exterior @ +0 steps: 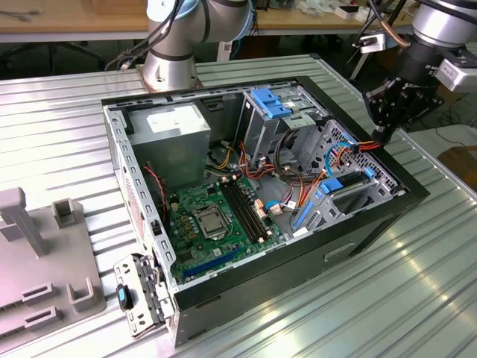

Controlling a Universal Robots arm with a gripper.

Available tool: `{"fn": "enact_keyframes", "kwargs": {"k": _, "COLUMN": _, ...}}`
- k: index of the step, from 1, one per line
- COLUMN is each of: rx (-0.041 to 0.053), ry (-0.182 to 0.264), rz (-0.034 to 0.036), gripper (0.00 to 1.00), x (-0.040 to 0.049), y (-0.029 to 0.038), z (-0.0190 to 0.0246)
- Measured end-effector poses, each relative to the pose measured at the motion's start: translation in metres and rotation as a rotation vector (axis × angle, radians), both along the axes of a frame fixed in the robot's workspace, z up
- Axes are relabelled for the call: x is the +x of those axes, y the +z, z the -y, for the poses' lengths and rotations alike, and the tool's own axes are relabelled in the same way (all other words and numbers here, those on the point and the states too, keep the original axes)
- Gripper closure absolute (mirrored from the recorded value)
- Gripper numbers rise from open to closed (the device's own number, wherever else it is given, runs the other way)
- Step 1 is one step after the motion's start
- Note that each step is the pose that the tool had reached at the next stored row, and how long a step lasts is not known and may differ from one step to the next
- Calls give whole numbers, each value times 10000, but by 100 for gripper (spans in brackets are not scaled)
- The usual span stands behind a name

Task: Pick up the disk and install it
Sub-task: 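Insert the first disk wire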

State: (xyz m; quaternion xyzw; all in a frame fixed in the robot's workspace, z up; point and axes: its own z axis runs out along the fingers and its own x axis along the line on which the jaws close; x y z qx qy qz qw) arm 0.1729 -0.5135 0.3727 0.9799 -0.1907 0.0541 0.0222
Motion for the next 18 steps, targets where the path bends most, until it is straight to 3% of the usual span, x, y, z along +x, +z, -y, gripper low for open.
{"fn": "enact_keyframes", "kwargs": {"k": 14, "rx": 1, "ry": -1841, "rz": -30, "gripper": 84, "x": 0, "y": 0, "z": 0}}
{"fn": "enact_keyframes", "kwargs": {"k": 18, "rx": 1, "ry": -2126, "rz": -30, "gripper": 84, "x": -1, "y": 0, "z": 1}}
